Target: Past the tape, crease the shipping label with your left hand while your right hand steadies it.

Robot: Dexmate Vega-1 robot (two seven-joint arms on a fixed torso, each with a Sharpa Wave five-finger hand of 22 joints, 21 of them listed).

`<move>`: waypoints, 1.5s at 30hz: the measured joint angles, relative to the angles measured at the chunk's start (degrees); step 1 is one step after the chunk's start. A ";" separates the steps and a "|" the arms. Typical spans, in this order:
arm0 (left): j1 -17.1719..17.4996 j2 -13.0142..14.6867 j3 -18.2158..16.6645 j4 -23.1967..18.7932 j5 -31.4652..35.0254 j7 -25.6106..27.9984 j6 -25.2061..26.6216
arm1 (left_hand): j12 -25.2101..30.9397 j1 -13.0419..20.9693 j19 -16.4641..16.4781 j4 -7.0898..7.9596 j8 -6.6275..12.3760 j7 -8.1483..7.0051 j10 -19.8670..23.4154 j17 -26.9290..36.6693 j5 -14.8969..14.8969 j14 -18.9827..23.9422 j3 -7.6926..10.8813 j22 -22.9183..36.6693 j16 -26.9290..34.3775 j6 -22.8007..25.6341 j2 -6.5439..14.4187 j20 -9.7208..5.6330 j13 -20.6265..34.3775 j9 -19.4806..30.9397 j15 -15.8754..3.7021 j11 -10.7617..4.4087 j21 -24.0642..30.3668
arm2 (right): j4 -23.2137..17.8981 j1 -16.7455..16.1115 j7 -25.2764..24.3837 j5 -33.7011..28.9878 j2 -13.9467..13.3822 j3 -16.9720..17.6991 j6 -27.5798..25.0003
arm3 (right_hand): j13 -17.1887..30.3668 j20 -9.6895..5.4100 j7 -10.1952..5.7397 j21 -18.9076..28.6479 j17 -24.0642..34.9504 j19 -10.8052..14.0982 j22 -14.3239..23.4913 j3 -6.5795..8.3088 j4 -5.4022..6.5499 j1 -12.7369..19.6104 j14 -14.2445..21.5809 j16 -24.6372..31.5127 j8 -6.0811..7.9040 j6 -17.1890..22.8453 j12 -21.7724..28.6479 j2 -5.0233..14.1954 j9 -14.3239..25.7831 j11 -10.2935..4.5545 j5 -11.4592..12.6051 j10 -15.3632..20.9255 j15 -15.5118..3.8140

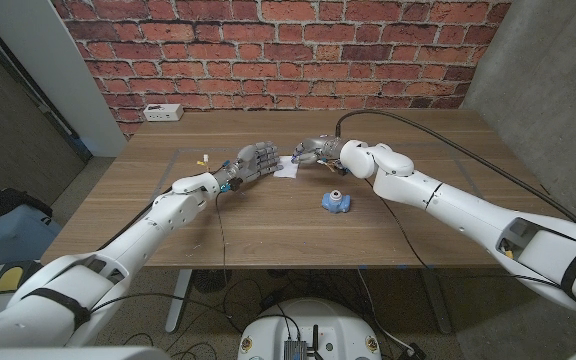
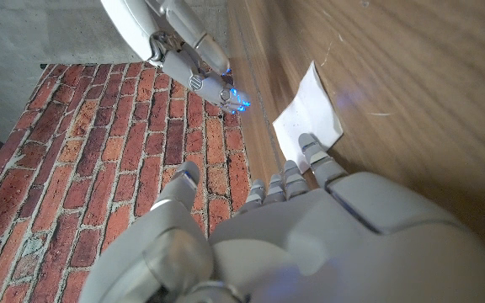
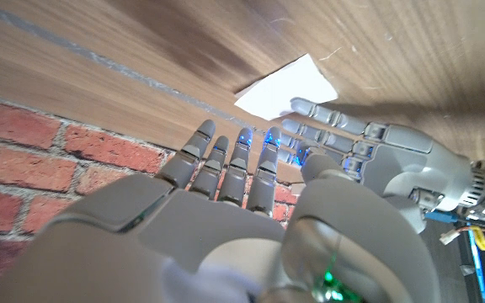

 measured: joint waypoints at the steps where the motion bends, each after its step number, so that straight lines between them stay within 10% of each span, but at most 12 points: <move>1: 0.00 0.00 0.02 -0.06 0.02 0.06 0.02 | 0.00 0.00 0.00 0.00 0.00 -0.07 0.00 0.00 0.00 -0.01 0.00 0.00 0.00 -0.08 0.00 0.00 0.00 0.00 -0.02 0.00 0.00 | -0.06 -0.04 -0.16 0.00 -0.04 0.06 -0.14 | 0.00 0.00 0.00 0.00 0.00 0.00 0.00 0.00 0.00 0.00 0.00 0.00 0.00 0.00 0.00 0.00 0.00 0.00 0.00 0.00 0.00; 15: 0.72 0.43 0.16 -2.10 0.23 0.64 0.31 | 0.00 -0.22 0.00 0.23 0.00 -0.07 0.00 -0.15 0.00 0.00 -0.24 -0.01 0.00 -0.08 -0.23 0.00 0.00 0.00 -0.01 0.00 0.00 | -1.70 -1.24 -1.68 0.22 -1.04 1.45 -0.85 | -0.01 0.22 -0.71 0.00 0.00 -0.23 -0.14 0.00 0.00 0.00 -0.66 -0.24 -0.65 -1.15 -1.04 0.00 0.00 -0.61 0.00 -1.91 -0.22; 45: 1.38 1.03 -0.10 -2.81 -0.09 2.12 1.11 | 0.23 -0.98 0.01 0.47 0.00 -0.29 -0.86 -0.14 -0.47 0.01 -0.47 -0.01 0.28 -1.70 -0.98 0.00 0.00 0.01 0.00 -0.24 0.05 | 12.48 5.45 2.48 4.09 6.06 -3.81 6.80 | -0.01 0.54 -0.71 -0.25 0.27 -0.55 0.02 -0.13 0.38 -0.01 -0.64 -0.24 -0.86 -2.39 -1.03 0.00 0.00 -0.28 0.00 -2.22 -0.21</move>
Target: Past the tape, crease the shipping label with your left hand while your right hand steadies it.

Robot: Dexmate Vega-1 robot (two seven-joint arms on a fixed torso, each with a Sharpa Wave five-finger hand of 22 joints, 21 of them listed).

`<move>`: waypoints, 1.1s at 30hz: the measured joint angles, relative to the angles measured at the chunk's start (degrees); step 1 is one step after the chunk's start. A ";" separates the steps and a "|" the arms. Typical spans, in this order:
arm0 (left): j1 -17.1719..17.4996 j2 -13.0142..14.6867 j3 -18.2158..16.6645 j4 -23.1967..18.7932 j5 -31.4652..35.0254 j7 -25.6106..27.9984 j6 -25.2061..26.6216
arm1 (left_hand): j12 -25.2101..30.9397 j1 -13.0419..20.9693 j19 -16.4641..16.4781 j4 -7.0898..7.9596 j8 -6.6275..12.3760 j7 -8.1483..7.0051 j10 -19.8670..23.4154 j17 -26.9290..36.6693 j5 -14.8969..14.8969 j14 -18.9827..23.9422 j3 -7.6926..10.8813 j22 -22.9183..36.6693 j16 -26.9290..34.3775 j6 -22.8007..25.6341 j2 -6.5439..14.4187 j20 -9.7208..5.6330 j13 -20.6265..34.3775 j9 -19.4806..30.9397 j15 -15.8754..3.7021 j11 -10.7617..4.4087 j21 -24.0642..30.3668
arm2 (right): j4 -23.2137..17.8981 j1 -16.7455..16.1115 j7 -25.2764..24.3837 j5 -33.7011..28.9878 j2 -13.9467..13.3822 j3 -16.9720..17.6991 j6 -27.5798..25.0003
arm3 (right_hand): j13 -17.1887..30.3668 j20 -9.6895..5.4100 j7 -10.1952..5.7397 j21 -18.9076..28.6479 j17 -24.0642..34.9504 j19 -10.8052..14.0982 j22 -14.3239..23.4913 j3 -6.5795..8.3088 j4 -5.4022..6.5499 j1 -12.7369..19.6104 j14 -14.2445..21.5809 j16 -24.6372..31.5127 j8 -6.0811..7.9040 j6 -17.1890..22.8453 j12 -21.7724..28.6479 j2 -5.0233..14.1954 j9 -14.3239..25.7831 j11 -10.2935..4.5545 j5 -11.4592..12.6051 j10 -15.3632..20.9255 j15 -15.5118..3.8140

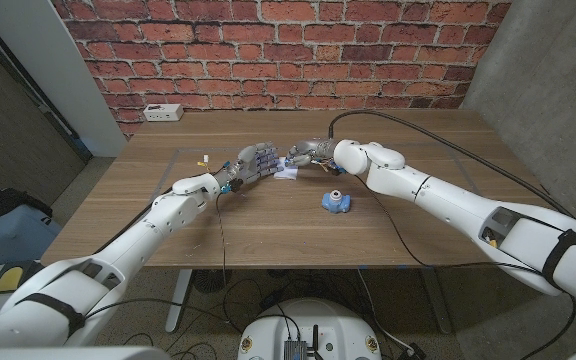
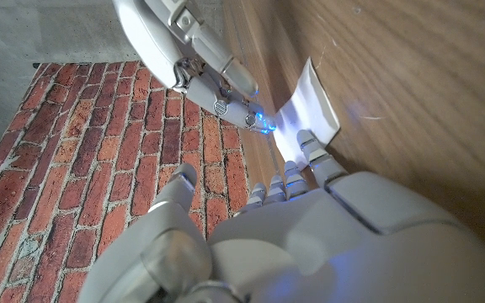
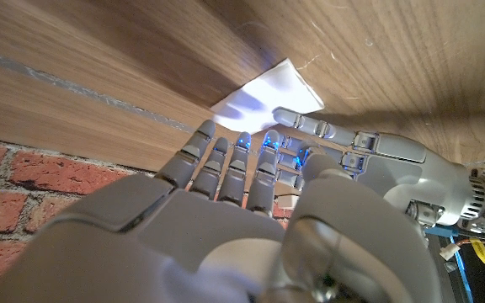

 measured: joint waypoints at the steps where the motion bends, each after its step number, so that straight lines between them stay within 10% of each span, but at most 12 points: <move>1: -0.07 -0.04 0.04 0.10 0.00 -0.02 0.02 | 0.06 0.00 0.00 0.00 0.00 0.00 0.00 0.00 0.00 0.00 0.00 0.00 0.00 0.00 0.00 0.00 0.00 0.00 0.00 0.00 0.00 | 0.45 0.25 0.15 0.05 0.24 -0.19 0.13 | 0.00 0.00 0.00 -0.11 0.00 0.00 0.00 0.00 0.00 0.00 0.00 0.00 0.00 0.00 0.00 0.00 0.00 0.09 0.00 -0.09 0.00; 33: -1.13 -0.75 0.48 1.05 0.61 -0.03 0.26 | 0.27 -0.22 0.00 0.24 0.00 0.00 0.02 0.01 0.00 0.00 -0.24 -0.01 0.00 0.00 -0.22 0.00 0.00 -0.28 0.00 0.01 0.01 | 5.08 3.08 2.15 0.36 1.25 -3.12 -2.17 | -0.02 0.40 0.82 -0.17 0.28 0.41 0.08 -0.75 0.74 -0.02 1.27 0.46 0.49 1.68 0.45 -0.02 0.00 -0.04 -0.23 1.91 0.01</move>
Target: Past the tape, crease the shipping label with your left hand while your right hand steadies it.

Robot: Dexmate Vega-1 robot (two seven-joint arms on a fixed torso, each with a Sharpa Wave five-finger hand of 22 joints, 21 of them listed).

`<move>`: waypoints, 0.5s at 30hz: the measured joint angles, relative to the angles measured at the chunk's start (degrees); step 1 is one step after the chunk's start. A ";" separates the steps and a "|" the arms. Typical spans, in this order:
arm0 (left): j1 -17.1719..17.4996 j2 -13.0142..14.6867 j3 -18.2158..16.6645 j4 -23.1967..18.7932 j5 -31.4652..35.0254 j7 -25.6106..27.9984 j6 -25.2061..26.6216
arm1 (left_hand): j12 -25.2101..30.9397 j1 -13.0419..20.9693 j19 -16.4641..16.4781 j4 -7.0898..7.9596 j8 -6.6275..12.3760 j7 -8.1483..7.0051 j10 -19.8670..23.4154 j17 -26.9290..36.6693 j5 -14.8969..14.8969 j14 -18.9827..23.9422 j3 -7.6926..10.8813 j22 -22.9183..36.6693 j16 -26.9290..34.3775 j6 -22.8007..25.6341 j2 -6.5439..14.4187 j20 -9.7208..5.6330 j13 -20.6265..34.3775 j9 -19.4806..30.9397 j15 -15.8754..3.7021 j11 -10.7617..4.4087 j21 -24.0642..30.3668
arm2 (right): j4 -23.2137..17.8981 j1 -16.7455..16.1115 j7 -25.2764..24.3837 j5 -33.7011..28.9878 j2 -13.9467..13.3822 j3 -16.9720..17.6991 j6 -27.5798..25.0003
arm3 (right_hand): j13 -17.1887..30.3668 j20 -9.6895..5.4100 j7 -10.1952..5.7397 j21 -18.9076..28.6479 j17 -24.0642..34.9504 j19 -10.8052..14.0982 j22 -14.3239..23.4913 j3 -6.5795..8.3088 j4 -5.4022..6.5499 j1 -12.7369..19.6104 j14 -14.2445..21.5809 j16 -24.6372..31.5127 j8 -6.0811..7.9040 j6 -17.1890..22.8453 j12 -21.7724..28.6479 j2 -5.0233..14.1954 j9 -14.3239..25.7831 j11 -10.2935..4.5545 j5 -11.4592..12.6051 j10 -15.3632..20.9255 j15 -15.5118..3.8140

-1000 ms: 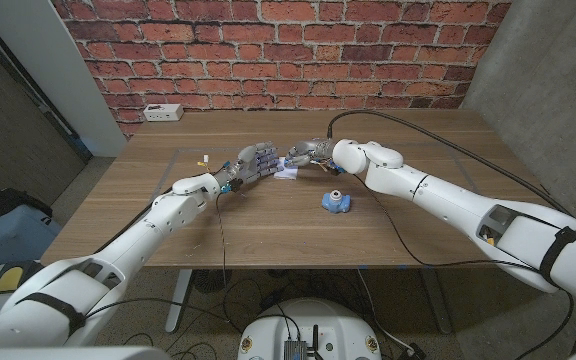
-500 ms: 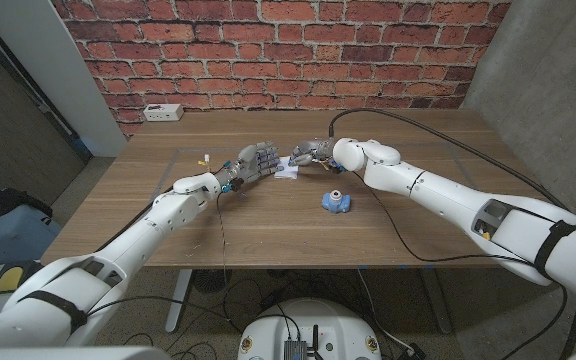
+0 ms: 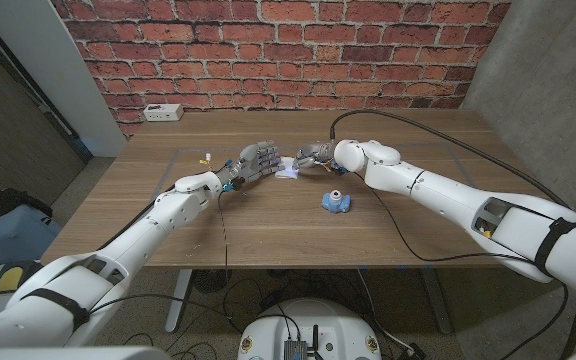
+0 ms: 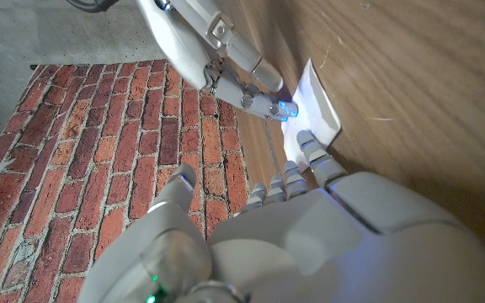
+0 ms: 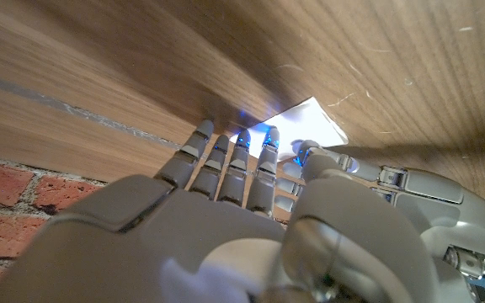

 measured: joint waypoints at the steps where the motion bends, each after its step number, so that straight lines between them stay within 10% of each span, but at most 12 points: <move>1: -0.01 0.00 0.01 -0.02 0.01 0.00 -0.01 | 0.00 0.00 0.00 0.00 0.00 0.00 0.00 0.00 0.00 0.00 0.00 0.00 0.00 0.00 0.00 0.00 0.00 0.00 0.00 0.00 0.00 | 0.11 0.08 0.17 0.00 0.05 -0.09 0.16 | 0.01 0.00 0.00 0.00 0.00 0.00 0.03 -0.05 0.05 -0.13 0.00 0.00 0.00 0.00 0.00 -0.13 0.00 0.00 0.00 0.00 0.00; 10: -0.08 -0.02 0.08 -0.22 0.16 -0.10 -0.36 | 0.04 -0.31 0.00 0.00 0.25 -0.15 0.00 0.00 0.00 -0.20 0.00 -0.01 0.00 0.15 0.31 0.00 0.00 0.00 -0.20 0.00 0.00 | 0.54 0.56 1.16 -0.47 0.37 -1.10 0.48 | 0.04 0.10 -0.33 0.01 0.00 -0.52 0.03 -0.52 0.52 -0.87 -0.77 0.00 0.00 -0.33 -0.02 -0.47 -0.22 -0.63 -0.22 -0.64 -0.11; 15: 0.13 0.57 0.18 -1.55 1.62 1.18 -1.66 | 1.74 -0.31 0.74 -0.75 2.36 -3.61 4.75 0.00 0.00 1.68 0.75 -0.02 0.51 8.52 0.31 0.74 0.00 0.06 -0.84 -2.46 0.00 | 0.24 0.58 1.30 -0.82 0.34 -1.31 0.25 | 0.02 0.10 -0.33 0.00 0.00 -0.52 -0.06 -0.76 0.76 -0.99 -0.77 0.00 -0.01 -0.33 -0.02 -0.35 -0.27 -0.63 -0.21 -0.65 -0.11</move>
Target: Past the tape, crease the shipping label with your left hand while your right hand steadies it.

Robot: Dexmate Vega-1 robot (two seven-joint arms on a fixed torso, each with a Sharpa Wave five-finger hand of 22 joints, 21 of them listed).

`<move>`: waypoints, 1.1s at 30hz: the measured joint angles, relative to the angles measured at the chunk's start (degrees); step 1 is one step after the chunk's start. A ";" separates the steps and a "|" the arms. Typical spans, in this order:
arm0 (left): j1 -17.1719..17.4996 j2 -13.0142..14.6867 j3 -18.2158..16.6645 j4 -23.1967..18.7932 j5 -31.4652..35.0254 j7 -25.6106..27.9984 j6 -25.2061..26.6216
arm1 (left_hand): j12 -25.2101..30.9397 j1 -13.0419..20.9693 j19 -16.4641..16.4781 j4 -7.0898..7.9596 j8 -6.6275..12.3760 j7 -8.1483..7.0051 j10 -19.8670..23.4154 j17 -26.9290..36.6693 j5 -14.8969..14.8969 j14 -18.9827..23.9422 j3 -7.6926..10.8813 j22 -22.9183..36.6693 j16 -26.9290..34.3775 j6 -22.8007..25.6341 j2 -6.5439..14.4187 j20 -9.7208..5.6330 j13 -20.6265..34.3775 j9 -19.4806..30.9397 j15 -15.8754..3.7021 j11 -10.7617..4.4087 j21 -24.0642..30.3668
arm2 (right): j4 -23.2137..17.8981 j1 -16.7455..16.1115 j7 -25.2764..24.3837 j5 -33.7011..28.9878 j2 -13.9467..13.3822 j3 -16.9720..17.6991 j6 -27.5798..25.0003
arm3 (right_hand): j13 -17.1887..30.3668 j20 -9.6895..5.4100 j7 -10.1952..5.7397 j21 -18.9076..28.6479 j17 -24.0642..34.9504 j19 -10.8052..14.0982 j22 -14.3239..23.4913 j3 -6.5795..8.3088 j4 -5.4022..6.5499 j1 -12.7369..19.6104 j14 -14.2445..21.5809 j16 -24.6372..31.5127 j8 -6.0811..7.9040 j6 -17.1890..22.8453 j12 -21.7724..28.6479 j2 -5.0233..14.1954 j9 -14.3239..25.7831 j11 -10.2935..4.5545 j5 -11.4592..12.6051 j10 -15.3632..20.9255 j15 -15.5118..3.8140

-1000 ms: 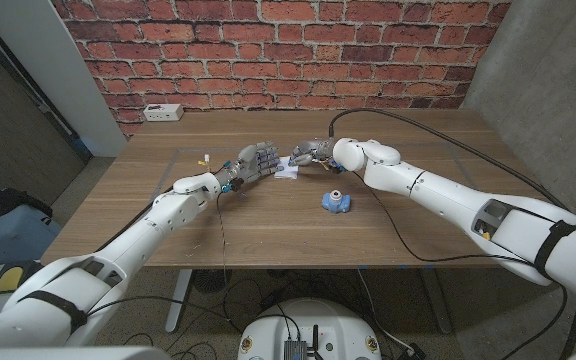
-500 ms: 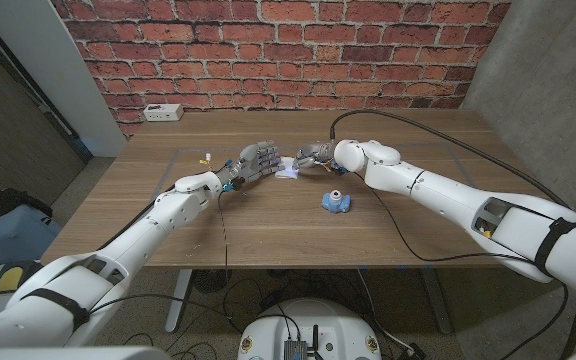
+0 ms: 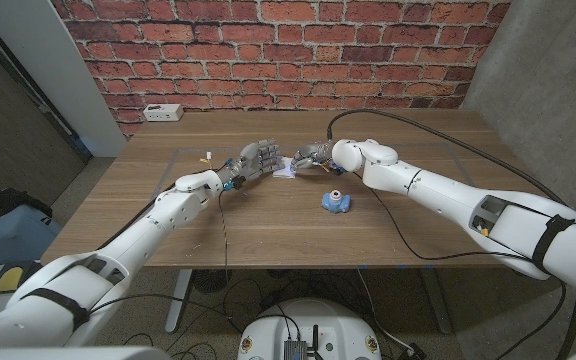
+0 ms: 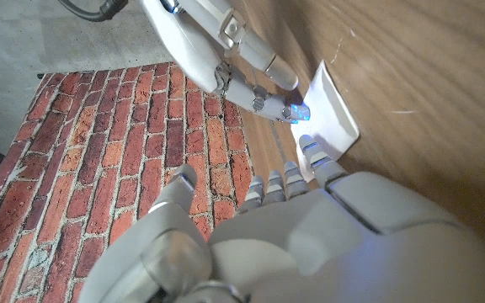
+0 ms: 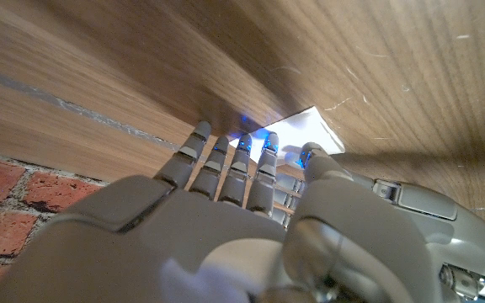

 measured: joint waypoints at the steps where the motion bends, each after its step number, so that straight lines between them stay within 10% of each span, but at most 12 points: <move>1: 0.05 0.11 0.02 -0.17 0.60 0.60 -0.34 | 0.44 0.06 0.23 -0.22 0.50 -0.27 1.64 0.00 0.00 1.07 0.26 0.00 0.26 2.64 0.06 0.23 0.00 0.05 -0.19 -0.58 0.02 | -0.11 0.00 0.00 -0.03 -0.04 -0.01 -0.02 | -0.01 0.00 0.00 -0.01 0.00 0.00 -0.05 0.00 0.00 0.00 0.00 0.00 0.00 0.00 0.00 0.00 0.01 0.00 0.00 0.00 0.00; 7: 1.02 2.37 0.50 -4.27 6.34 6.64 -1.76 | 2.27 0.84 1.14 -0.58 1.92 2.35 10.06 0.15 0.29 7.46 1.58 0.31 1.22 14.52 0.84 0.69 0.30 0.10 -0.73 -0.01 0.45 | -0.78 -0.21 0.00 -0.35 -0.34 -0.03 -0.38 | -0.03 0.00 0.00 -0.01 0.12 0.00 -0.01 0.00 0.00 0.00 0.00 0.00 -0.05 -0.01 -0.17 0.00 0.04 0.46 0.00 0.02 0.00; 20: 0.04 11.11 4.51 -18.35 21.71 15.69 10.04 | 2.48 0.52 -1.35 0.18 1.46 5.55 14.33 0.41 0.29 11.06 2.34 0.30 1.27 19.04 0.52 -0.94 0.57 0.10 -0.36 1.26 -0.21 | -1.99 -0.82 -0.20 -0.88 -0.88 0.14 -0.84 | 0.03 0.00 0.00 -0.10 0.09 0.00 -0.02 0.00 0.00 0.01 0.01 0.00 -0.06 -0.01 -0.21 0.00 0.04 0.54 0.00 0.11 0.00; 33: -5.96 17.06 12.03 -27.85 38.04 16.18 20.96 | -0.51 4.34 -14.24 -2.98 -2.14 -2.20 10.72 0.25 2.67 1.27 5.99 0.30 -0.73 14.55 1.60 0.88 0.57 0.09 -1.46 -4.83 -1.49 | -2.95 -1.33 -0.28 -1.19 -1.19 0.43 -1.09 | 0.01 0.00 0.21 -0.10 0.10 0.00 0.00 0.00 -0.01 0.01 0.01 0.00 -0.06 -0.22 -0.21 0.00 0.02 0.54 0.00 0.10 0.00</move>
